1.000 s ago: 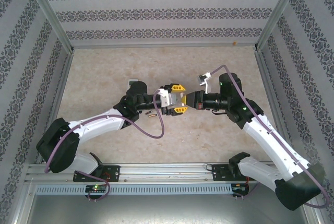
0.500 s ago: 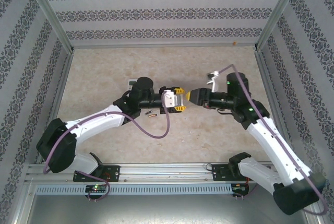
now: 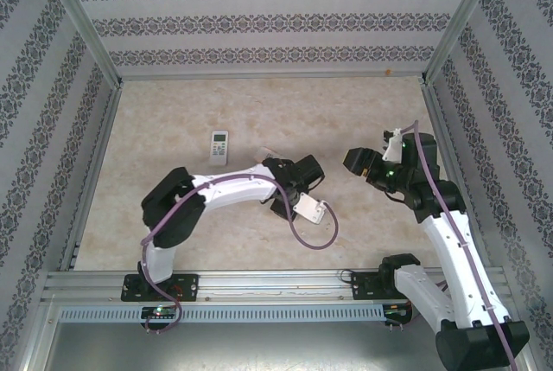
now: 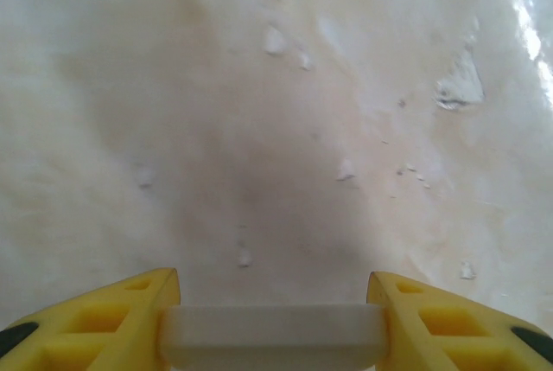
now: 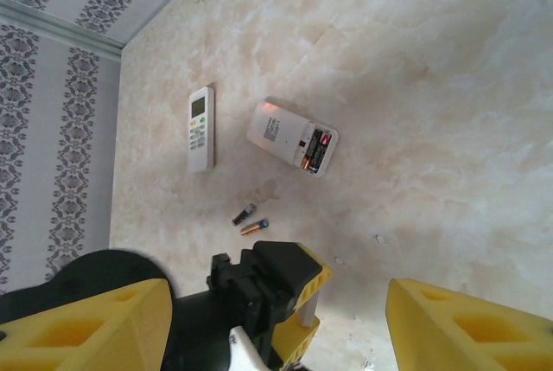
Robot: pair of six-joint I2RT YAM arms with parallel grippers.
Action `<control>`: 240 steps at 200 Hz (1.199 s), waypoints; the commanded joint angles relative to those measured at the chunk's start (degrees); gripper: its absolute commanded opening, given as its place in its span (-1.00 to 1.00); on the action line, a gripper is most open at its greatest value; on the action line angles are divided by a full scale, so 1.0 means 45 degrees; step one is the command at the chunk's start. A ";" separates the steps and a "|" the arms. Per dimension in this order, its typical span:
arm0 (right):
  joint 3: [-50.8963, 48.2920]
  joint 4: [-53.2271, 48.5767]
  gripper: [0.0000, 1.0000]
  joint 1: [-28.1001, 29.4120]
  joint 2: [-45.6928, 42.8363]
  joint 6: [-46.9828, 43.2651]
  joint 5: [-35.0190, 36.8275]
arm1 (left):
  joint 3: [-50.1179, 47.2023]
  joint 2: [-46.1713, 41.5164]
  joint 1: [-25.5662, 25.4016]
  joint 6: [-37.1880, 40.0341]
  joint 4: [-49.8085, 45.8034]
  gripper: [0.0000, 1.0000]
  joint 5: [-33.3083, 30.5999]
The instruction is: Load the batteries into the remote control
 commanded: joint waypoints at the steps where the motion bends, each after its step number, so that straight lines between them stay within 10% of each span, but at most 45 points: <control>1: -0.0156 -0.0249 0.35 -0.0136 -0.0492 -0.0340 0.0199 | 0.1024 0.0580 -0.0180 0.0459 -0.2209 0.04 0.0346; 33: -0.0373 -0.0232 0.36 -0.0220 -0.0762 -0.0286 0.0200 | 0.1583 0.1653 -0.0178 0.0496 -0.2654 0.11 0.0637; 65: -0.0282 -0.0372 0.37 -0.0244 -0.0782 -0.0472 0.0380 | 0.1404 0.1410 -0.0180 0.0245 -0.1755 0.74 0.0601; 93: -0.0091 -0.0261 0.38 -0.0244 -0.0703 -0.1124 0.1131 | 0.0557 -0.0327 -0.0069 -0.0245 -0.0393 0.84 0.1778; 131: -0.0471 0.0857 0.43 0.0805 -0.0312 -0.3129 0.2037 | -0.2918 -0.5119 0.3178 -0.8184 0.5774 1.00 0.8064; 165: -0.1251 0.2562 0.62 0.4581 0.1072 -0.4826 0.3986 | -0.7517 -0.8151 0.7171 -1.8891 1.4143 1.00 0.8454; 201: -0.0647 0.2649 0.74 0.7951 0.4595 -0.6182 0.5739 | -0.7620 -0.9080 0.8962 -2.0796 1.1272 1.00 0.7779; 240: 0.1031 0.1714 0.79 0.8843 0.8897 -0.6338 0.5997 | -0.7693 -0.9441 0.9123 -2.0720 1.0074 1.00 0.7110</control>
